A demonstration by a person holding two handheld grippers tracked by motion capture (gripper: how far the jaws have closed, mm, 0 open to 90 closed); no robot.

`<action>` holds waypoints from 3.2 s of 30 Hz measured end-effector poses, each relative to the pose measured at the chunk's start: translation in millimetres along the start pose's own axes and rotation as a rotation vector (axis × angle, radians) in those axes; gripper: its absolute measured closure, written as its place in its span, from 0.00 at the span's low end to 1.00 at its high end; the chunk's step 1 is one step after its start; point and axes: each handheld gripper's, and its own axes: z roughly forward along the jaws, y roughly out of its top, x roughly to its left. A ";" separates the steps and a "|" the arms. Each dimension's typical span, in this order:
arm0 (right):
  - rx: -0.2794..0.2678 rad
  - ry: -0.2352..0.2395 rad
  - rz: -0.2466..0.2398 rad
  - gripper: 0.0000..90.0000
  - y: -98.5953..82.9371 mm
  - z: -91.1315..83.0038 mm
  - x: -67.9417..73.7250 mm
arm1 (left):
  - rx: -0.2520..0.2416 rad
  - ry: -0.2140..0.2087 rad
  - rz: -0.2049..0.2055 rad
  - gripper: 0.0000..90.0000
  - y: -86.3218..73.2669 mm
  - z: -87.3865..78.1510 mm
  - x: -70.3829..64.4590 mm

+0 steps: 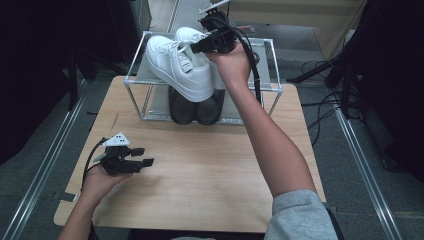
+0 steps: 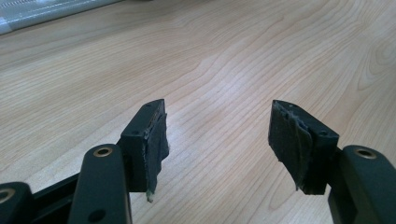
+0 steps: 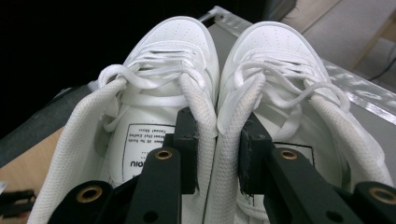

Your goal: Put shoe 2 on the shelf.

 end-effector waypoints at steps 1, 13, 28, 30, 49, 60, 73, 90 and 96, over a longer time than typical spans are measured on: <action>-0.002 -0.016 0.014 0.82 2.0 2.5 -1.5 | 0.002 -0.001 0.004 0.42 0.2 0.6 0.0; -0.008 -0.185 0.162 0.82 29.5 35.1 -10.6 | 0.006 -0.015 0.022 0.42 1.3 1.2 -1.6; -0.015 -0.397 0.304 0.82 52.0 72.2 -4.6 | -0.011 -0.035 0.029 0.43 2.9 0.8 -4.2; -0.010 -0.406 0.319 0.82 49.9 76.2 -4.3 | -0.015 -0.042 0.036 0.43 3.1 -0.5 -5.0; 0.067 -0.402 0.314 0.73 47.1 96.2 12.9 | -0.014 -0.044 0.039 0.44 3.1 0.4 -4.6; 0.005 -0.303 0.309 0.47 32.4 91.2 3.6 | -0.007 -0.056 0.041 0.44 5.3 5.1 -4.3; -0.042 -0.200 0.296 0.37 23.0 68.9 -1.8 | 0.011 -0.041 0.041 0.43 5.9 9.9 -3.9; -0.042 -0.099 0.185 0.39 1.6 23.4 -22.7 | 0.026 -0.042 0.031 0.43 5.1 11.9 -2.8; -0.058 -0.035 0.132 0.41 -8.2 4.2 -23.2 | 0.034 -0.039 0.033 0.43 3.9 12.3 -4.7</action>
